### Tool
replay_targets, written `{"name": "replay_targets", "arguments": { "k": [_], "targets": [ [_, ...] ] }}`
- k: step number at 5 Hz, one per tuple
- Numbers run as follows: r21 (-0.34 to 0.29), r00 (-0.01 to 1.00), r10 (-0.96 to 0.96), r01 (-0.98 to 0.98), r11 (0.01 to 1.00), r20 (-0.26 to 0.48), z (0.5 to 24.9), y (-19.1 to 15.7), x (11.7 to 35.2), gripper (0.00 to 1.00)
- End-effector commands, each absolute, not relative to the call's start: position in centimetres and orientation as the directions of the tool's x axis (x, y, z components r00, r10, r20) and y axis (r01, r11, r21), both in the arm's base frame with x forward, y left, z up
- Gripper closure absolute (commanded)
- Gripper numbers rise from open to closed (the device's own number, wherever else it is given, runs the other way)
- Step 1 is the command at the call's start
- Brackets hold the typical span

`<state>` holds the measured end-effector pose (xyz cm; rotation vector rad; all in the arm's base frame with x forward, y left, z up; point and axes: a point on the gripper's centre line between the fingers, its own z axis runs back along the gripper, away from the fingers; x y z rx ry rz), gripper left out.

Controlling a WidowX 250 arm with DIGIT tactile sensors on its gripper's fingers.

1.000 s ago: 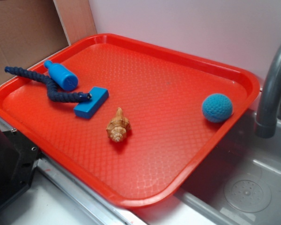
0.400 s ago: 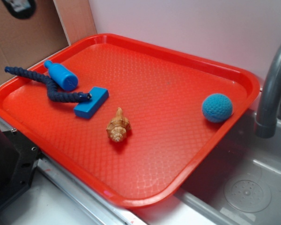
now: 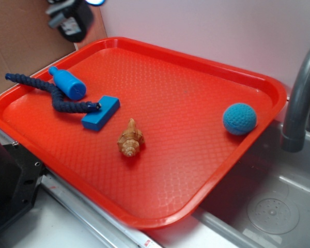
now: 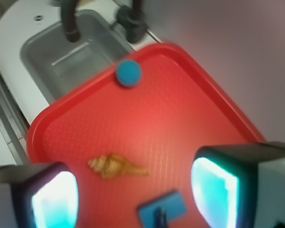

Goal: Grab the blue ball.

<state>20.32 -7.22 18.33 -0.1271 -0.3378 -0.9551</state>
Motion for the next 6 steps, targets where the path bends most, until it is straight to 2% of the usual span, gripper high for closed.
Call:
{"name": "replay_targets", "arguments": {
  "k": [1,2,3,4,6],
  "targets": [
    [0.111,0.341,-0.875,0.911,0.398,0.344,15.8,-11.2,23.8,0.00],
    [0.098,0.248,-0.895,0.948,0.303,0.370,13.7,-13.0,25.6,0.00],
    [0.098,0.212,-0.922,0.962,0.255,0.325,11.3,-14.9,27.0,0.00],
    [0.079,0.147,-0.935,0.980,0.182,0.322,9.1,-16.3,28.2,0.00],
    [0.020,0.106,-0.946,0.993,0.118,0.306,6.2,-17.5,28.7,0.00]
  ]
}}
